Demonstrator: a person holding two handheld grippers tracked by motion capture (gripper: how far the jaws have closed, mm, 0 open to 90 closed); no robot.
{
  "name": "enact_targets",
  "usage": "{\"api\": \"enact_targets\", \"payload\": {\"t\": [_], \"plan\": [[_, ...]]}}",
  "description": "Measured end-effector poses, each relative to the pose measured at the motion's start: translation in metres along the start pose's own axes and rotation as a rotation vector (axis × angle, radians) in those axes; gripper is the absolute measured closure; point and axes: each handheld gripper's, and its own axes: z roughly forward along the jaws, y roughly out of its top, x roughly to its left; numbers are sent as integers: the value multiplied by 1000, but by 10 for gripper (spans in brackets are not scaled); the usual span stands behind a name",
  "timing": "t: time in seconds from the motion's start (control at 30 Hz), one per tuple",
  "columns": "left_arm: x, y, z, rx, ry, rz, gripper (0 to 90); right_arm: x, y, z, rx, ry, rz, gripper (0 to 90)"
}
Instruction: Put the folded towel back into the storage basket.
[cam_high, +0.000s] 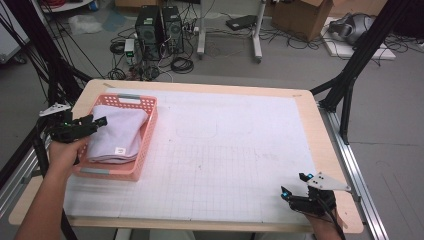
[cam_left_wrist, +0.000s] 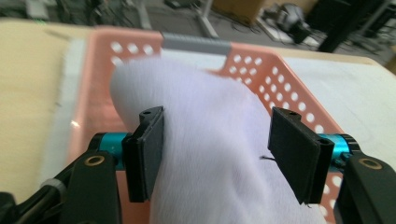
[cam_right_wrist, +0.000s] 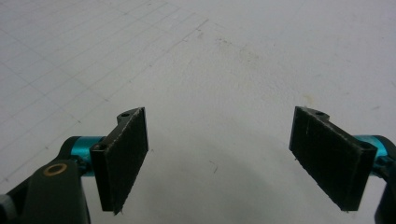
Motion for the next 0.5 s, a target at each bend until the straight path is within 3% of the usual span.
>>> {"api": "enact_targets", "payload": {"t": [0.17, 0.33, 0.4, 0.5], "plan": [[-15, 2, -1, 12, 16, 70, 391, 1, 1, 1, -1, 4, -3, 187], [-27, -5, 19, 160, 34, 95, 389, 2, 1, 1, 3, 5, 0, 187], [-32, -7, 30, 230, 74, 113, 388, 1, 1, 1, 1, 4, -5, 187], [-34, -10, 44, 312, 106, 108, 387, 1, 1, 0, -3, 5, 1, 187]]}}
